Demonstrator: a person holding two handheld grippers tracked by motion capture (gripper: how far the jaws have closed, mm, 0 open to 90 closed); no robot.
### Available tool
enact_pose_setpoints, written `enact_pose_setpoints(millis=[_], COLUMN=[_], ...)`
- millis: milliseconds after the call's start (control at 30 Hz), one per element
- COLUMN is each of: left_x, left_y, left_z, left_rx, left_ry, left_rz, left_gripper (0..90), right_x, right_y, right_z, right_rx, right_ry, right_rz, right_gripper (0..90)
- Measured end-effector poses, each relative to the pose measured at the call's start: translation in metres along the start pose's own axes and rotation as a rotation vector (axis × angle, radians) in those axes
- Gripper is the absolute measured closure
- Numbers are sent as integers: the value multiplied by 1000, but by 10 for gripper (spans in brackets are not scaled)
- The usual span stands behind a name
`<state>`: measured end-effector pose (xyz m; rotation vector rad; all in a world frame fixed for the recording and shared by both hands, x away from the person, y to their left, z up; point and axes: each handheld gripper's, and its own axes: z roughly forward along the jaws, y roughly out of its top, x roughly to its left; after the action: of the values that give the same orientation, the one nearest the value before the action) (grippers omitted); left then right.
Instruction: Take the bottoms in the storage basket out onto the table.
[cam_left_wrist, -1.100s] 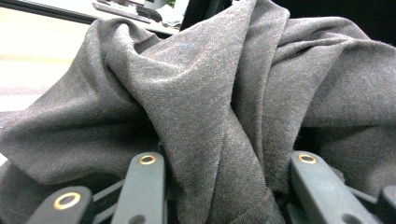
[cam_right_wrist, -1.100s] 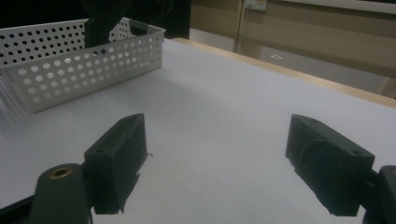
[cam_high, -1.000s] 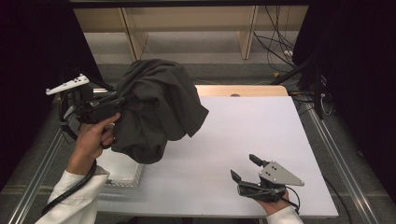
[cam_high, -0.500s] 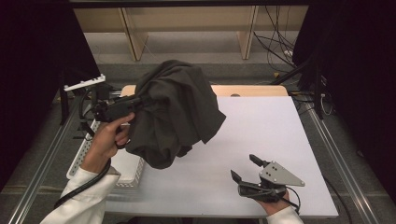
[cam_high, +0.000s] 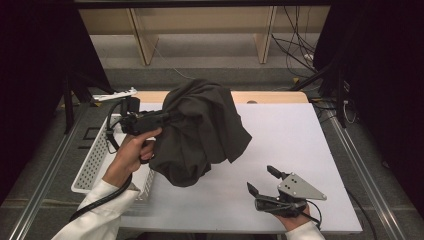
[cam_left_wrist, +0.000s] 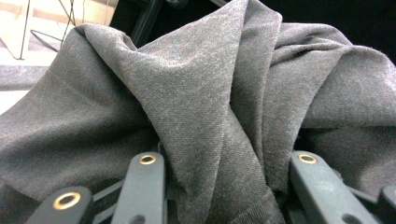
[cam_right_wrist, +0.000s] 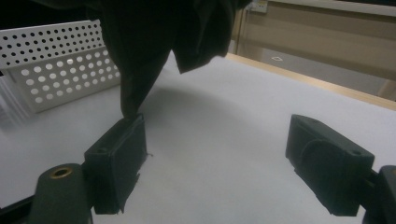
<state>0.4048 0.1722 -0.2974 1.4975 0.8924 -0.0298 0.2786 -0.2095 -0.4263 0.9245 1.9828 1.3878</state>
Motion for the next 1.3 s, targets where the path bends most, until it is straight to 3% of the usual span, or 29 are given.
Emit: enact_pose_setpoints(millis=[100,267,533,633,867,1067,1300], left_x=[5,14,18,21,26,32,31], left_y=[-5,-8,-17,-23,-39,-46,-60], left_z=[9,25,62,75,96,104,118], left_rx=[7,10,48,72,126,136,163], left_ry=[14,-6,-31,-15,64,65,87], left_rz=[-14,-64,-80,-92,-59,-87,-80], left_gripper=[623,624,623,622,617,609,580], right_x=[0,0,0,-1,-4,-5,-3], right_y=[0,0,0,0,0,-1,0], right_z=[1,1,-1,-2,-5,-4,-4], right_rx=[-3,-1,-2,-8,-8,-14,-12], right_ry=[2,2,2,1,-8,-7,-6], right_rz=[2,-2,6,-1,6,7,6], right_gripper=[212,213,212,212,212,212,212])
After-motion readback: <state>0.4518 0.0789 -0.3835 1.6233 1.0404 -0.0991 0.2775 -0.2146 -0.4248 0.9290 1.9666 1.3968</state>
